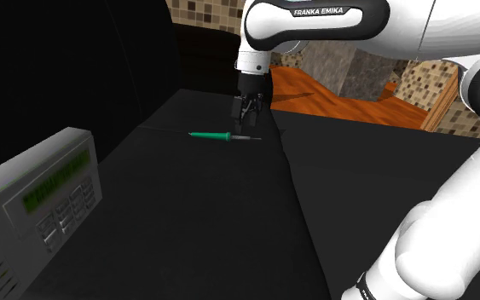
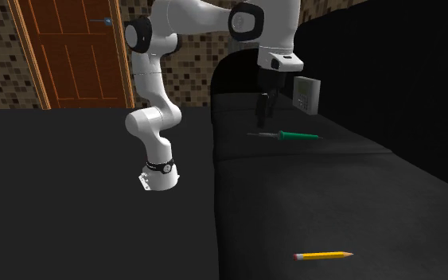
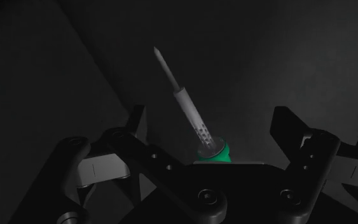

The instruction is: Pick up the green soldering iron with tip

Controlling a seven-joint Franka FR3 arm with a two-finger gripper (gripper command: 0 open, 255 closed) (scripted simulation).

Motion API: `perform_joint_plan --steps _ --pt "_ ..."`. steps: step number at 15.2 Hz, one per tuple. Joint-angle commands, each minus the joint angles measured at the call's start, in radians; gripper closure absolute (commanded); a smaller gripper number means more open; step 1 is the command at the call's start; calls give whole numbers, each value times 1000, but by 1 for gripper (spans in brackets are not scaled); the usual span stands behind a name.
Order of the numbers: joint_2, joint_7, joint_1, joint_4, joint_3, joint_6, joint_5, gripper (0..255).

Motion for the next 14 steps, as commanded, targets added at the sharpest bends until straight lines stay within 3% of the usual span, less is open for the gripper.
perform_joint_plan --steps 1,3,12,13,14 --pt "81 -18 12 92 12 -14 3 0" --pt "130 -28 20 148 19 -23 3 0" --pt "126 -36 20 42 19 79 4 0" --pt "128 -35 20 45 20 78 4 255" --pt "128 -35 20 45 20 78 4 255"
